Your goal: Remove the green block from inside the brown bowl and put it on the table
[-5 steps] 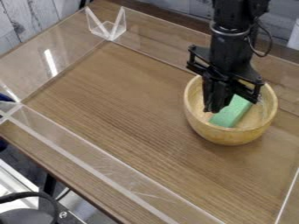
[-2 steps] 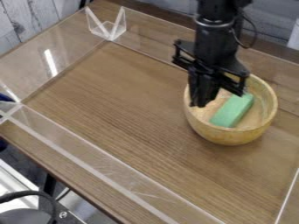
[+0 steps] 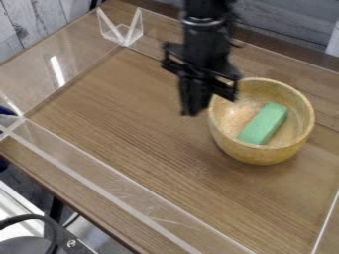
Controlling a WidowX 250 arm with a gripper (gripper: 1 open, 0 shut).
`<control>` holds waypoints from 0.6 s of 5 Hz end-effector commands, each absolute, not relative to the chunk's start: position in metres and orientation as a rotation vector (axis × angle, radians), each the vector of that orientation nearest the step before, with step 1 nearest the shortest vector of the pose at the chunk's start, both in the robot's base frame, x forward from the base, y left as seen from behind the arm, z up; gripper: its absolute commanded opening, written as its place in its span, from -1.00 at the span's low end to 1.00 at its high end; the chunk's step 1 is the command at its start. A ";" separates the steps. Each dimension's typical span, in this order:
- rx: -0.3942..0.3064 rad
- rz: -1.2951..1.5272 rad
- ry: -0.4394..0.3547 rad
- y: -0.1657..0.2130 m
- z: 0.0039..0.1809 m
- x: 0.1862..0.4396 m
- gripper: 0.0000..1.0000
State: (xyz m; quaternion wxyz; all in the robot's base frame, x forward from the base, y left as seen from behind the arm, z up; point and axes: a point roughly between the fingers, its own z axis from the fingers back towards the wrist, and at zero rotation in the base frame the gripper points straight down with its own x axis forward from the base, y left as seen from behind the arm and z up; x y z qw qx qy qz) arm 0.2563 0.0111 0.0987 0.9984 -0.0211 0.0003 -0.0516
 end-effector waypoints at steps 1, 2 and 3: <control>-0.020 -0.080 -0.045 0.037 0.103 0.253 -1.00; -0.008 -0.060 -0.013 0.051 0.086 0.245 -1.00; -0.017 -0.104 -0.013 0.034 0.085 0.254 -1.00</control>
